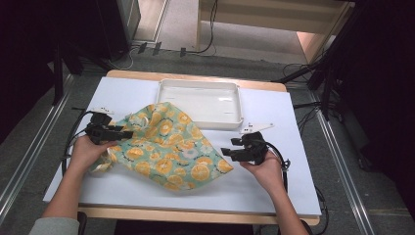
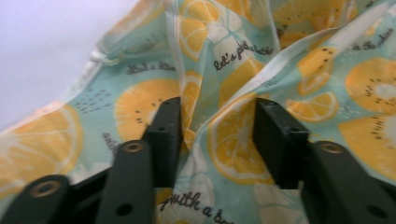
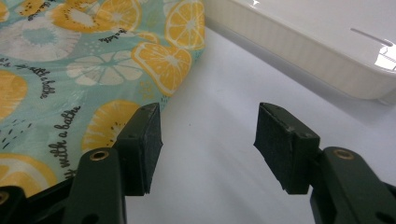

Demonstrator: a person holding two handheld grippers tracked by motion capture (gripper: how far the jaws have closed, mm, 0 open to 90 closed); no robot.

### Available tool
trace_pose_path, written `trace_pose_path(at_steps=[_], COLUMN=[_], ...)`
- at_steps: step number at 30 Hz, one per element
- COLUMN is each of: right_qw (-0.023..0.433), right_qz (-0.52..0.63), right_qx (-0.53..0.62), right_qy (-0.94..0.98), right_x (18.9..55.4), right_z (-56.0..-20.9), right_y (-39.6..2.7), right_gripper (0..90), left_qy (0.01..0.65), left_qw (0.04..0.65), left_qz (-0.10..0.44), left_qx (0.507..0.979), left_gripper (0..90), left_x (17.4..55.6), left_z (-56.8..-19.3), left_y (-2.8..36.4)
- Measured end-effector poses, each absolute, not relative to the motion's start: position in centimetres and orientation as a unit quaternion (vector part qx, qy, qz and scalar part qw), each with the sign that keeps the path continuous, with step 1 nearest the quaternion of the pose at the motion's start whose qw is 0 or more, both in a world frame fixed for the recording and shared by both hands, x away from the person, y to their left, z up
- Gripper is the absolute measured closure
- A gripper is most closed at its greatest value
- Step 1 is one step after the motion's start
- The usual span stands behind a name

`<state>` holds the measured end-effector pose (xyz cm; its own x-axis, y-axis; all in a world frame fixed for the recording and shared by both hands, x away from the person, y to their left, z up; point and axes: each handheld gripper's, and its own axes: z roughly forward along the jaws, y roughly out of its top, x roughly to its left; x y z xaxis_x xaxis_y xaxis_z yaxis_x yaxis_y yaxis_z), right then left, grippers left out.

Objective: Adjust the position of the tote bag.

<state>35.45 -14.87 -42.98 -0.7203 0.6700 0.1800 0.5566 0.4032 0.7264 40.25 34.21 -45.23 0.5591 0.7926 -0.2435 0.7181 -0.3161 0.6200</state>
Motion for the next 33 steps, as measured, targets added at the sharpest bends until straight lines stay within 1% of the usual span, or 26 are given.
trace_pose_path(at_steps=[1, 3, 6, 7, 8, 10, 14, 21, 22, 25, 28, 31, 32, 33], right_qw=[0.071, 0.071, 0.071, 0.072, 0.071, 0.071, 0.071, 0.07, 0.07, 0.07, 0.07, 0.069, 0.069, 0.07], right_qz=[0.404, 0.405, 0.404, 0.405, 0.404, 0.404, 0.403, 0.403, 0.403, 0.403, 0.404, 0.402, 0.402, 0.402], right_qx=[0.367, 0.367, 0.367, 0.366, 0.367, 0.367, 0.367, 0.366, 0.366, 0.367, 0.365, 0.364, 0.364, 0.364], right_qy=[0.834, 0.835, 0.835, 0.835, 0.835, 0.835, 0.835, 0.836, 0.836, 0.835, 0.836, 0.837, 0.837, 0.837], right_x=[35.4, 35.4, 35.4, 35.5, 35.4, 35.4, 35.4, 35.5, 35.5, 35.4, 35.5, 35.5, 35.5, 35.4], right_z=[-43.0, -43.0, -43.0, -43.0, -43.0, -43.0, -43.0, -43.0, -43.0, -43.0, -43.0, -43.0, -43.0, -43.1], right_y=[-14.9, -14.9, -14.9, -14.9, -14.9, -14.8, -14.8, -14.8, -14.8, -14.8, -14.8, -14.8, -14.8, -14.8], right_gripper=[41.9, 41.9, 41.9, 42.0, 42.0, 42.0, 42.0, 42.1, 42.1, 42.1, 42.1, 42.1, 42.1, 42.1], left_qy=[0.465, 0.466, 0.466, 0.467, 0.465, 0.465, 0.465, 0.469, 0.469, 0.48, 0.486, 0.505, 0.505, 0.509], left_qw=[0.35, 0.347, 0.346, 0.344, 0.339, 0.336, 0.334, 0.34, 0.34, 0.332, 0.325, 0.322, 0.322, 0.325], left_qz=[0.052, 0.051, 0.043, 0.04, 0.04, 0.04, 0.033, 0.066, 0.066, 0.089, 0.104, 0.116, 0.116, 0.116], left_qx=[0.812, 0.813, 0.813, 0.814, 0.817, 0.818, 0.819, 0.812, 0.812, 0.807, 0.805, 0.793, 0.793, 0.789], left_gripper=[61.7, 66.9, 78.5, 78.5, 84.8, 88.1, 90.0, 89.3, 84.2, 59.1, 45.1, 28.9, 25.9, 25.9], left_x=[40.2, 40.2, 40.2, 40.2, 40.2, 40.2, 40.2, 39.9, 39.9, 40.0, 40.2, 40.4, 40.4, 40.5], left_z=[-45.2, -45.2, -45.3, -45.3, -45.3, -45.2, -45.1, -44.1, -44.1, -44.4, -44.6, -44.7, -44.7, -44.8], left_y=[34.1, 34.0, 34.0, 33.9, 33.8, 33.8, 33.8, 34.4, 34.4, 34.9, 35.2, 35.7, 35.7, 36.0])
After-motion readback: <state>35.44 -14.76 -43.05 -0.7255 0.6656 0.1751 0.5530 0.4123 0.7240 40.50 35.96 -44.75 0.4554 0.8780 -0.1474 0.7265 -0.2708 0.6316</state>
